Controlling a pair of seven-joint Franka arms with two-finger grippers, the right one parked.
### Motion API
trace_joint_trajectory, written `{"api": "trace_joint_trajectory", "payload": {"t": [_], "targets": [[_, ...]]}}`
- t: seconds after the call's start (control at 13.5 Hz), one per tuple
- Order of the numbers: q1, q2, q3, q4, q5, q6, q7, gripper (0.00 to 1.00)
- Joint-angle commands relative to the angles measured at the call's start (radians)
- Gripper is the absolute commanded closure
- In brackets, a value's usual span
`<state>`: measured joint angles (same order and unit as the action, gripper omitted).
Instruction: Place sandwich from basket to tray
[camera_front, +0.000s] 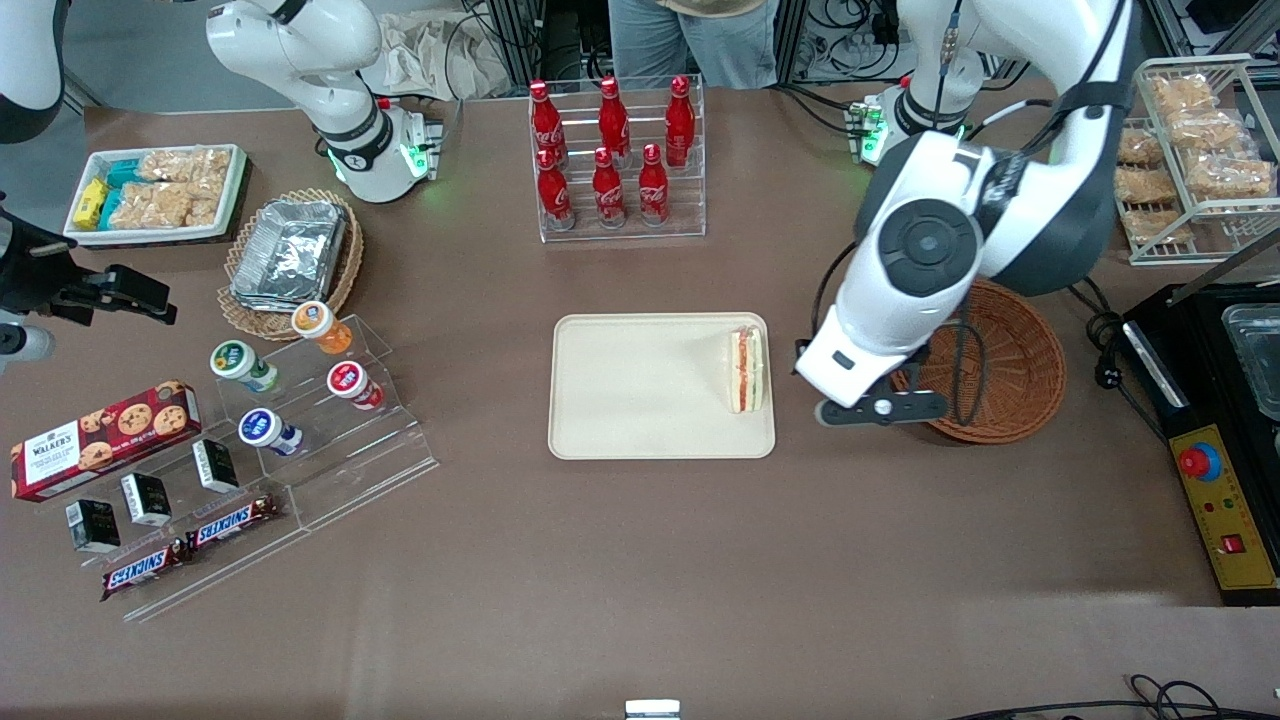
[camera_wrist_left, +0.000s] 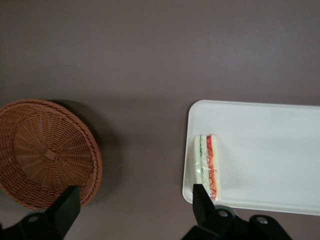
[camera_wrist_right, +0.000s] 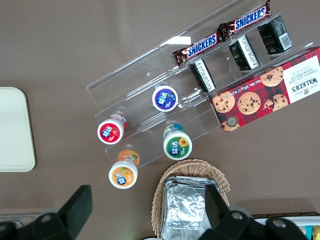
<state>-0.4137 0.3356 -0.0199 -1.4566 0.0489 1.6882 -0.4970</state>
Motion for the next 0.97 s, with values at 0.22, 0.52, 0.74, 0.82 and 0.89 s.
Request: {"api": "trace_joint_trajectory", "payload": {"t": [0.22, 0.52, 0.74, 0.82, 0.89], "targets": [[0.209, -0.091, 0.0, 0.027, -0.011, -0.07, 0.25, 0.0], [0.251, -0.202, -0.002, -0.007, -0.032, -0.117, 0.321, 0.0], [0.303, -0.329, -0.023, -0.124, -0.096, -0.12, 0.399, 0.0], [0.32, -0.355, -0.028, -0.154, -0.096, -0.114, 0.409, 0.0], [0.334, -0.349, -0.04, -0.15, -0.098, -0.114, 0.396, 0.0]]}}
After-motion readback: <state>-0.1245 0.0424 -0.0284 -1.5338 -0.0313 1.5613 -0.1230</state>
